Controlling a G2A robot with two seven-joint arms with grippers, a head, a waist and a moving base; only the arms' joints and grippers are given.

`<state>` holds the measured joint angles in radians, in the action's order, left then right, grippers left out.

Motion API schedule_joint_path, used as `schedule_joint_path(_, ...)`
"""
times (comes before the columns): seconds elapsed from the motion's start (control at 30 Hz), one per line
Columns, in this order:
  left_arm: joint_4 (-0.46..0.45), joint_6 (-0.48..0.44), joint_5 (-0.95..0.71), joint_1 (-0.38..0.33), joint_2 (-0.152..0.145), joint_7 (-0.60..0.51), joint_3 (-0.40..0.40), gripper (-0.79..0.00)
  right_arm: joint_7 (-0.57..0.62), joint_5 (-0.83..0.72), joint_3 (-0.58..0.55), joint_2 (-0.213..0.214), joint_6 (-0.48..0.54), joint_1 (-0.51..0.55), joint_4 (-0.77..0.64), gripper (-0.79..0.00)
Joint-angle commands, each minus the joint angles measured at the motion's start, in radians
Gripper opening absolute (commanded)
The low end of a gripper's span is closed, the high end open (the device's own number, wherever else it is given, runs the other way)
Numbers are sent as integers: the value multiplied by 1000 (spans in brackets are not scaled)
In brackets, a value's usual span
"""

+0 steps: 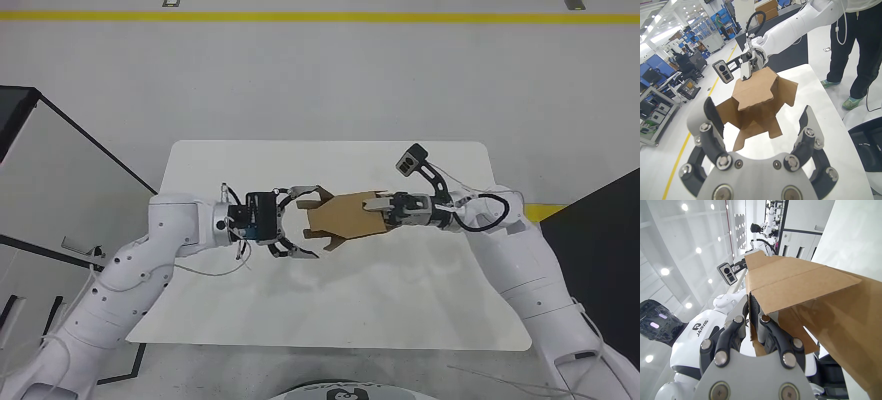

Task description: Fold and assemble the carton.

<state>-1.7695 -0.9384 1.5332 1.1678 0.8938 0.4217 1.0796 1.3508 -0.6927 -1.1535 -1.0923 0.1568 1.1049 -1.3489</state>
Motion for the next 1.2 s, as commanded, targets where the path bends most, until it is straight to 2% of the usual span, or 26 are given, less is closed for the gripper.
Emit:
schedule_joint_path(0.0, 0, -1, 1, -1, 0, 0, 2, 0, 2, -2, 0, 0, 1, 1, 0, -785)
schedule_joint_path(0.27, 7, -4, 11, -3, 0, 4, 5, -12, 2, -7, -5, 1, 2, 6, 3, -785)
schedule_joint_path(0.3, 7, -4, 11, -3, 0, 5, 6, -80, 2, -8, -5, 1, 1, 6, 3, -785)
schedule_joint_path(0.6, 8, -2, 13, -2, 1, 12, 7, -246, 0, -3, 1, 0, 3, 4, 5, -785)
schedule_joint_path(0.8, 10, -3, 13, -5, 3, 10, 2, -123, -12, -3, 5, -1, 4, 4, 4, -785)
schedule_joint_path(0.93, 11, -4, 11, -9, 5, 11, -2, -111, -31, -6, 12, -4, 0, 6, 1, -785)
schedule_joint_path(1.0, 15, 1, 9, -11, 6, 9, 0, -83, -38, -10, 13, -5, -2, 6, 1, -785)
schedule_joint_path(1.07, 21, 10, 5, -11, 6, 5, 4, -18, -50, -12, 12, -5, -5, 7, 5, -785)
schedule_joint_path(1.17, 27, 28, -7, -5, 6, -5, 13, 0, -73, -28, 5, -6, -9, 10, 13, -785)
